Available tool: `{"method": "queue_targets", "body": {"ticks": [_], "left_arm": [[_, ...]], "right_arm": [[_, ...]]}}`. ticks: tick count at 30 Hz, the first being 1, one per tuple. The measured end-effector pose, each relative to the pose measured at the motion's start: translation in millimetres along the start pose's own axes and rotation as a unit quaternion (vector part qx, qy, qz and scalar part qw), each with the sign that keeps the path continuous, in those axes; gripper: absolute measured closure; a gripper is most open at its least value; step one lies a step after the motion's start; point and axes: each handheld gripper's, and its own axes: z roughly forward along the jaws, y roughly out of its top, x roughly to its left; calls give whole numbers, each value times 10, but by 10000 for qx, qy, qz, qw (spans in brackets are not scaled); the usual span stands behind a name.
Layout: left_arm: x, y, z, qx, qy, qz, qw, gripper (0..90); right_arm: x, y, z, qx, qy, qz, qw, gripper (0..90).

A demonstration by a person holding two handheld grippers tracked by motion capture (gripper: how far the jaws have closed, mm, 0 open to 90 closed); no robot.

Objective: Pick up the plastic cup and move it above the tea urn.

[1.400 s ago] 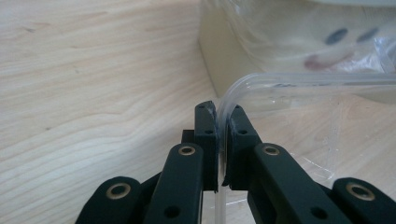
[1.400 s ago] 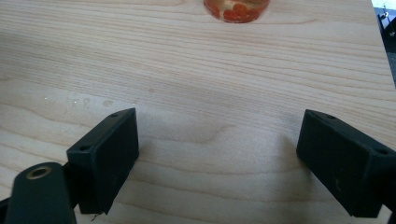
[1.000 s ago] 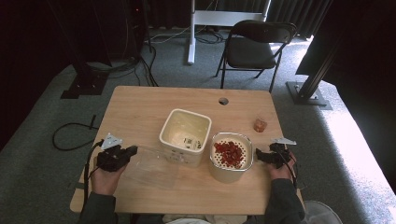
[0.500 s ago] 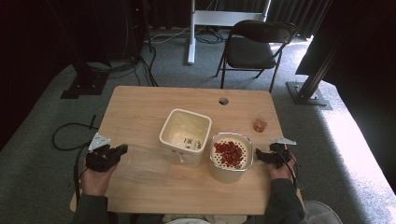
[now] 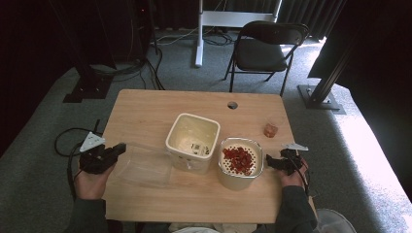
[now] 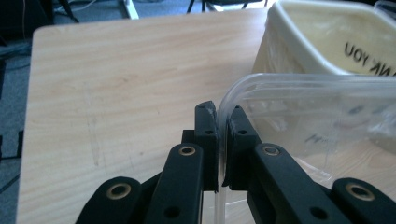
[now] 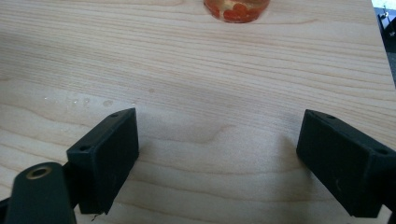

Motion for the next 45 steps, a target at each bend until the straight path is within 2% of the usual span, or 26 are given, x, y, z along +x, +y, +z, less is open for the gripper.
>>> {"method": "queue_targets", "body": {"ticks": [4,6,9,12,15,20,24,25,26,29,34,39,45], "left_arm": [[-8,144,-58,-25,63,179,9998,869],[10,187,-87,-82,-61,172,9998,870],[34,203,-115,-83,-59,177,9998,870],[66,196,-128,-96,-65,109,9999,871],[89,242,-129,-233,-199,-29,9995,871],[72,434,-112,-417,-325,-98,9986,870],[43,601,-74,-497,-342,-83,9981,870],[43,601,-74,-497,-342,-83,9981,870],[31,680,-40,-553,-372,-103,9977,870],[24,780,22,-620,-395,-133,9972,869],[-24,941,182,-623,-354,-97,9974,869],[-173,1105,380,-559,-332,91,9978,867],[-346,1252,588,-511,-345,216,9979,857]], "right_arm": [[0,0,0,-2,1,2,10000,123],[0,0,0,-3,1,0,10000,123],[0,0,1,-3,1,-1,10000,123],[0,0,1,-3,1,0,10000,123],[0,0,0,-2,0,0,10000,123],[0,0,0,-2,1,0,10000,123],[0,0,1,-3,1,0,10000,123],[0,0,1,-3,1,0,10000,123],[0,0,0,-2,1,-1,10000,123],[0,0,0,-2,1,5,10000,123],[-1,0,0,-1,1,-7,10000,123],[0,0,0,2,2,4,10000,123],[-1,0,1,-8,0,-1,10000,123]]}}
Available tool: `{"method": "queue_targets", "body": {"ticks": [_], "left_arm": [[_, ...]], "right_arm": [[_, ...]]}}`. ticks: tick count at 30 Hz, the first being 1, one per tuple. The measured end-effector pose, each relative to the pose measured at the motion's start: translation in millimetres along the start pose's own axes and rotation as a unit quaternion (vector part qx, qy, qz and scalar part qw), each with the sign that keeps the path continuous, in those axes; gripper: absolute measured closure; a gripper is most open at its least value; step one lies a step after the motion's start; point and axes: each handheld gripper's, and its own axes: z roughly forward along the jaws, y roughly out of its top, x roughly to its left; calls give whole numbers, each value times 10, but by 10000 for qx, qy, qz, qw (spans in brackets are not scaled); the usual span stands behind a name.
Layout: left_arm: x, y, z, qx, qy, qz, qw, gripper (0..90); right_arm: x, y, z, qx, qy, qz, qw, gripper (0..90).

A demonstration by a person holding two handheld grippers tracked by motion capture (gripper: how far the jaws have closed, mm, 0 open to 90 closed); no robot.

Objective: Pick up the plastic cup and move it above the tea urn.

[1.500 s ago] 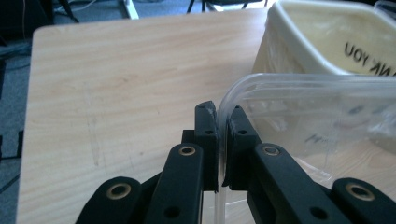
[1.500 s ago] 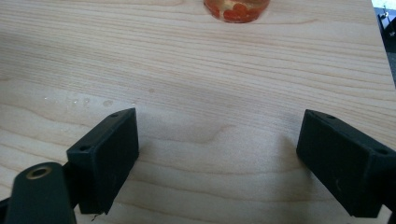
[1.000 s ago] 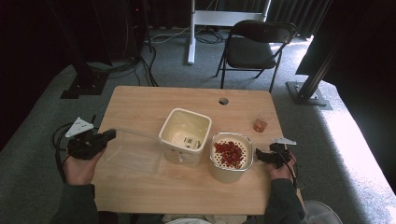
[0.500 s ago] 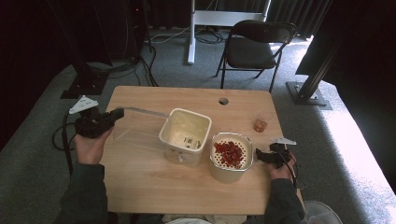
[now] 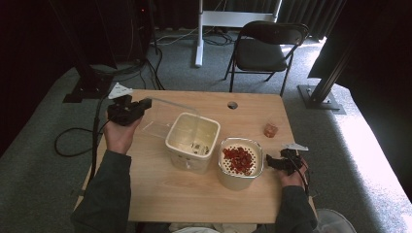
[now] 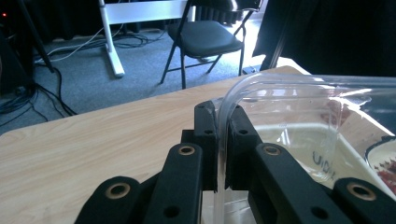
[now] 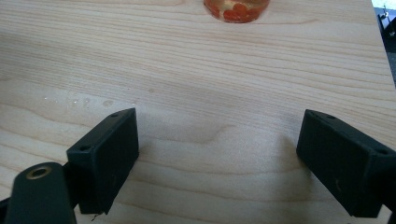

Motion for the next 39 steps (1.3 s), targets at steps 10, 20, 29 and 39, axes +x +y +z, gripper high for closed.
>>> {"method": "queue_targets", "body": {"ticks": [10,20,29,39], "left_arm": [[-131,13,110,-127,-479,160,9986,545],[-219,8,98,-220,-665,324,9970,380],[-142,-47,96,-210,-593,208,9978,375],[-35,-180,81,-199,-571,-15,9982,388]], "right_arm": [[0,0,0,1,1,-1,10000,123],[0,0,-1,4,0,-1,10000,123],[0,0,0,1,0,-1,10000,123],[0,0,0,0,0,1,10000,123]]}}
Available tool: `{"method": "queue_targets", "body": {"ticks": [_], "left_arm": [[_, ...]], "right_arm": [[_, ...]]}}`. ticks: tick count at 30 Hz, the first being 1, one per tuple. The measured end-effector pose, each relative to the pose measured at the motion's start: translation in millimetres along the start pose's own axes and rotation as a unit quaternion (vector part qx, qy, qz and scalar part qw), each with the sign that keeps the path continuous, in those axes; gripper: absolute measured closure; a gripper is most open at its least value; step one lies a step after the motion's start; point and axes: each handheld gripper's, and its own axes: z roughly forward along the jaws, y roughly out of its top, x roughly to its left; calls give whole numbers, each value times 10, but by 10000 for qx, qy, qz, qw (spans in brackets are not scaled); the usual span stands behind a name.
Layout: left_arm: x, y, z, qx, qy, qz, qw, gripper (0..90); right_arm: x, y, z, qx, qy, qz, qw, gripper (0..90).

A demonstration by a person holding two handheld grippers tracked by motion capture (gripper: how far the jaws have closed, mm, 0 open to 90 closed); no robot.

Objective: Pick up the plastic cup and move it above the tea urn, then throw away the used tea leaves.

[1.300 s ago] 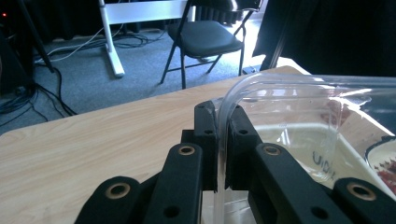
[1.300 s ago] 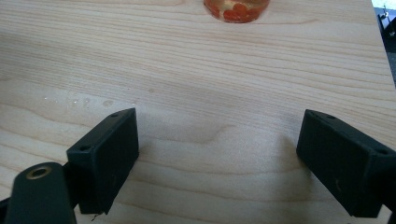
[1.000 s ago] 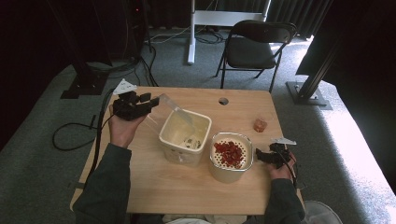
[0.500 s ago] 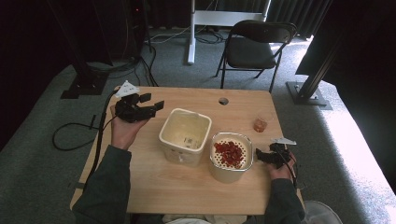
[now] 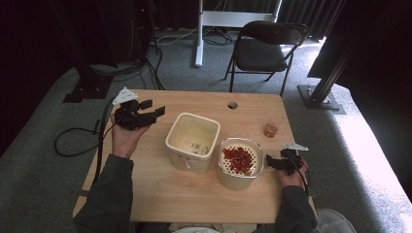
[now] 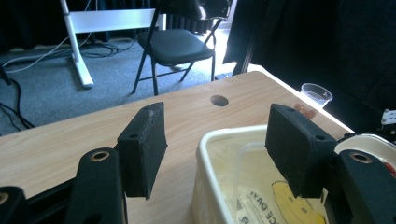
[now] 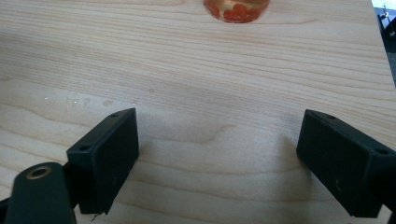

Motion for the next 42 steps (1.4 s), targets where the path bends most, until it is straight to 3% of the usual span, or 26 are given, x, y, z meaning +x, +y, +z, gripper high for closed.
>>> {"method": "queue_targets", "body": {"ticks": [14,24,28,33,36,38,42], "left_arm": [[96,-258,-52,68,80,-134,9999,380],[78,-489,-92,156,376,103,9991,380],[78,-623,-122,195,468,135,9986,380],[95,-844,-154,291,597,78,9978,380],[122,-964,-157,387,681,23,9969,380],[141,-1027,-160,449,730,-10,9963,380],[159,-1139,-161,534,815,-59,9952,382]], "right_arm": [[3,1,-1,9,52,-61,10000,121],[5,9,-4,22,106,-94,9999,146],[15,35,-14,76,153,-158,9997,211],[39,96,-65,-143,129,-228,9996,239],[17,161,-105,-341,228,-141,9991,230],[1,206,-100,-263,234,-57,9994,198],[12,263,-85,-328,319,-157,9988,157]]}}
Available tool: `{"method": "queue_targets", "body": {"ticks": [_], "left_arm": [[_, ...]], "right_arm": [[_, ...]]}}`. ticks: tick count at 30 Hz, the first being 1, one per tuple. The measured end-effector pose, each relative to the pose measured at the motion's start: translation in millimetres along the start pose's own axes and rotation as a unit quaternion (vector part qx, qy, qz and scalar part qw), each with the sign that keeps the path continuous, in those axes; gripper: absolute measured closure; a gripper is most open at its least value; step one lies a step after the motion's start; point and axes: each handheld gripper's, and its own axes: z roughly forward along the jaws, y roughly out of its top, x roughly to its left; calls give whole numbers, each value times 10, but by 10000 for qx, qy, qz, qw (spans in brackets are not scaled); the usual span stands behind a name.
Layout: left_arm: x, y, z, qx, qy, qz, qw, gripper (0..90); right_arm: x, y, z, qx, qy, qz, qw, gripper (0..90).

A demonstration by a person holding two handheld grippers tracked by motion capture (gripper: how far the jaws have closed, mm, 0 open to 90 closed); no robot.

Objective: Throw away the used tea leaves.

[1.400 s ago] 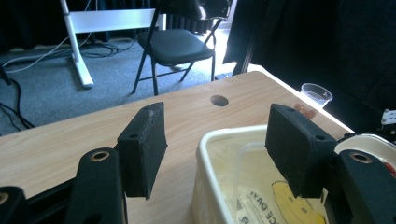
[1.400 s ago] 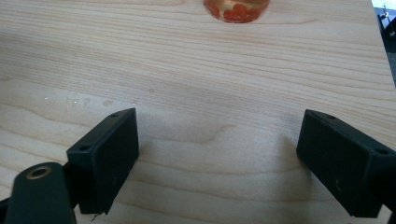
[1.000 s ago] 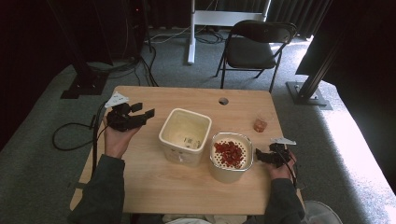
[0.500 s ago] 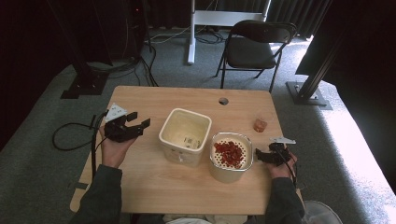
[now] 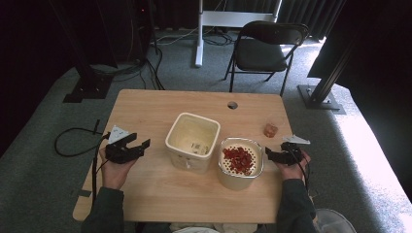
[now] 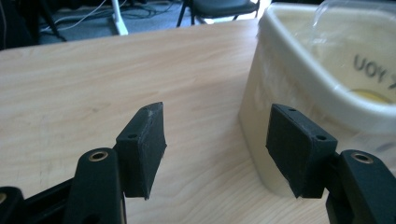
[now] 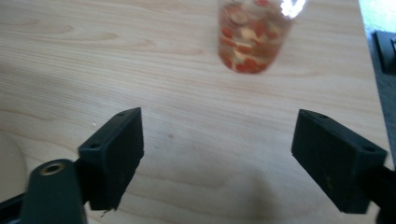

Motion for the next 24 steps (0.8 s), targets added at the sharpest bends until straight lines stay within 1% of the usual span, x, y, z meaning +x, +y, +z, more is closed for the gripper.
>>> {"method": "queue_targets", "body": {"ticks": [2,4,7,9,10,12,13,15,17,18,19,21,22,23,24], "left_arm": [[11,-50,13,31,6,-47,10000,382],[20,-97,29,82,27,-73,9999,385],[34,-156,59,140,22,-126,9998,386],[44,-183,75,183,27,-149,9997,386],[46,-194,83,181,24,-172,9997,387],[46,-210,92,187,23,-190,9996,387],[45,-213,94,197,28,-191,9996,388],[47,-221,101,200,27,-184,9996,388],[48,-226,107,205,28,-184,9996,388],[49,-229,109,217,28,-183,9996,389],[52,-231,113,226,30,-184,9996,389],[57,-234,119,227,38,-189,9996,388],[59,-235,121,221,39,-197,9996,389],[60,-236,122,221,38,-206,9995,389],[61,-238,123,215,37,-211,9995,389]], "right_arm": [[11,27,12,-38,-62,-64,10000,153],[5,64,36,-46,-80,-63,9999,158],[-15,131,54,-141,-188,-37,9997,167],[-34,174,65,-185,-152,32,9997,167],[-39,197,73,-206,-197,51,9996,166],[-51,240,86,-246,-180,46,9995,160],[-61,269,96,-312,-183,68,9993,148],[-78,307,125,-294,-177,47,9994,140],[-97,347,156,-333,-228,16,9992,139],[-108,360,169,-393,-216,20,9990,137],[-119,372,185,-383,-251,47,9989,134],[-134,385,206,-397,-225,55,9989,134],[-163,411,244,-462,-252,64,9986,135],[-175,425,264,-477,-217,56,9986,135],[-184,432,279,-539,-252,42,9982,136]]}}
